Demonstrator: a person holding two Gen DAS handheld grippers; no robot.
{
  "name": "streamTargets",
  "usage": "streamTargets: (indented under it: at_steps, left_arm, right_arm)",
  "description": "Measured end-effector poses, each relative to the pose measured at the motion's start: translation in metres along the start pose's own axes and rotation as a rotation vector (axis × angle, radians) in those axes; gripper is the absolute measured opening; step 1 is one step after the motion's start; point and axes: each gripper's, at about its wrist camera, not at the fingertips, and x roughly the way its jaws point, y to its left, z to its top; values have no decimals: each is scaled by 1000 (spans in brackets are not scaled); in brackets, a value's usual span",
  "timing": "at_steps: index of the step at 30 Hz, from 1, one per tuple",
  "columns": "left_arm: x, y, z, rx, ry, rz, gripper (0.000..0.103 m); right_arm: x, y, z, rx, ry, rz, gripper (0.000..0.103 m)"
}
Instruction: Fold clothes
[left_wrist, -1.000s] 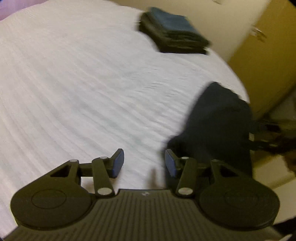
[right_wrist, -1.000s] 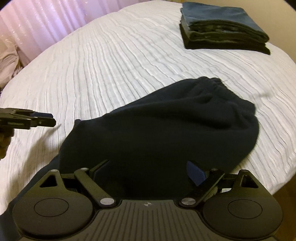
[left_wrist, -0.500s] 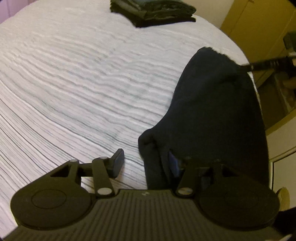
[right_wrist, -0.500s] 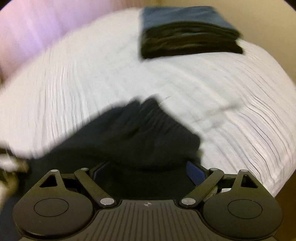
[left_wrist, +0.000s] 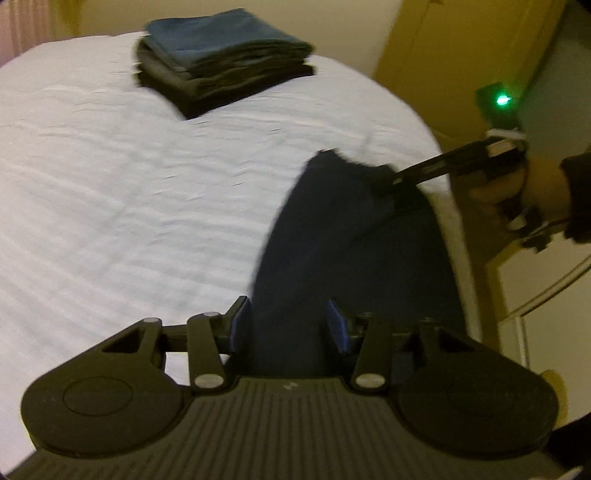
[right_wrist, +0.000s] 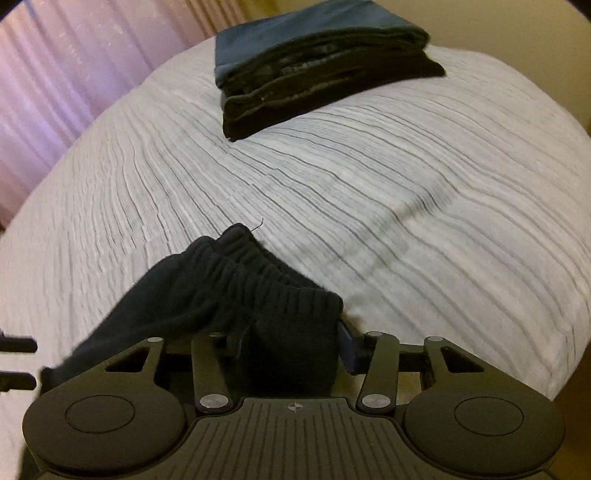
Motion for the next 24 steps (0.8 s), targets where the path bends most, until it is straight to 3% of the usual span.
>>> streamTargets:
  at_steps: [4, 8, 9, 13, 16, 19, 20, 24]
  left_arm:
    - [33, -10, 8, 44, 26, -63, 40]
    - [51, 8, 1, 37, 81, 34, 38]
    - [53, 15, 0, 22, 89, 54, 46]
    - [51, 28, -3, 1, 101, 58, 50]
    - [36, 31, -5, 2, 90, 76, 50]
    - [7, 39, -16, -32, 76, 134, 47]
    - [-7, 44, -22, -54, 71, 163, 42]
    - [-68, 56, -63, -156, 52, 274, 43]
  right_arm:
    - [-7, -1, -4, 16, -12, 0, 49]
    - [-39, 14, -14, 30, -87, -15, 53]
    - [-47, 21, -18, 28, -105, -12, 53]
    - [-41, 51, -32, -90, -66, 87, 53]
    - [-14, 51, -34, -171, 2, 108, 53]
    - [0, 20, -24, -85, 9, 83, 53]
    - [-4, 21, -23, -91, 4, 75, 53]
    - [-32, 40, -34, -119, -26, 5, 57]
